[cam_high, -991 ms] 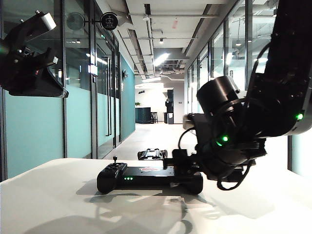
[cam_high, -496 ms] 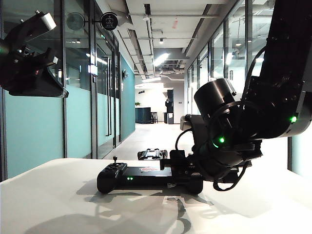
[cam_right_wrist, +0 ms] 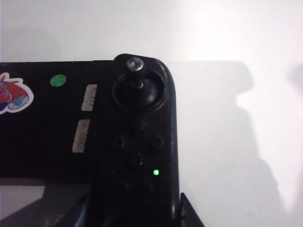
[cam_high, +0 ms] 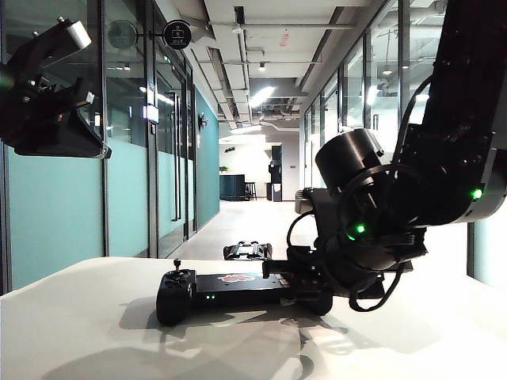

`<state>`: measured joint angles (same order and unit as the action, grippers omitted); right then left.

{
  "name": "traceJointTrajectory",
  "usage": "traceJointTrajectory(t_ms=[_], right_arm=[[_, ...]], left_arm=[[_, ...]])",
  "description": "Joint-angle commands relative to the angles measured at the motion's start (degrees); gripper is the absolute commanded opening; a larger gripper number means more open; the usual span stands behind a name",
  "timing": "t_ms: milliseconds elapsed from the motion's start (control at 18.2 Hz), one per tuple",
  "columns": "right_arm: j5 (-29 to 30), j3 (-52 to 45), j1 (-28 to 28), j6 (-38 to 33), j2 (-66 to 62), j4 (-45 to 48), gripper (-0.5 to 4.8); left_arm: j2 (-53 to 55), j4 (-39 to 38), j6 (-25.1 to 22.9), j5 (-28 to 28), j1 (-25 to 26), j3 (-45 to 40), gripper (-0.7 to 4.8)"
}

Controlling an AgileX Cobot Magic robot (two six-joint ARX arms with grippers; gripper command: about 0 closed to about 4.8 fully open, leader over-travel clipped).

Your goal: Push the left joystick on the remote control sitting on the white table forward to make the robot dog walk in a straight line until it approaches the door.

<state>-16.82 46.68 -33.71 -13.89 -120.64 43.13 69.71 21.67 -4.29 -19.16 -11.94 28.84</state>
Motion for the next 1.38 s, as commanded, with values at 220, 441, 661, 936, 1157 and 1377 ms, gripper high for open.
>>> traceJointTrajectory(t_ms=[220,441,661,936,1157,1377], right_arm=[[-5.6,0.3,-0.2,-1.7,0.1,0.7,1.44],[-7.7,0.3,-0.3,-2.8,0.1,0.8,1.44],[-9.4,0.3,-0.3,-2.8,0.1,0.8,1.44],[-10.8,0.3,-0.4,-2.9,0.1,0.8,1.44],[-11.6,0.3,-0.4,-4.0,0.1,0.8,1.44],[-11.6,0.3,-0.4,-4.1,0.1,0.8,1.44]], left_arm=[[-0.1,0.7,-0.2,-0.4,-0.1,0.3,-0.06],[0.1,0.8,-0.2,-0.5,-0.1,0.4,-0.06],[7.3,5.6,-0.2,-5.7,-0.1,0.5,-0.06],[17.4,5.4,-1.4,-11.7,-0.1,6.8,-0.06],[26.4,5.4,-4.9,-14.8,-0.1,12.5,-0.06],[33.0,5.4,-6.6,-15.8,-0.1,16.9,-0.06]])
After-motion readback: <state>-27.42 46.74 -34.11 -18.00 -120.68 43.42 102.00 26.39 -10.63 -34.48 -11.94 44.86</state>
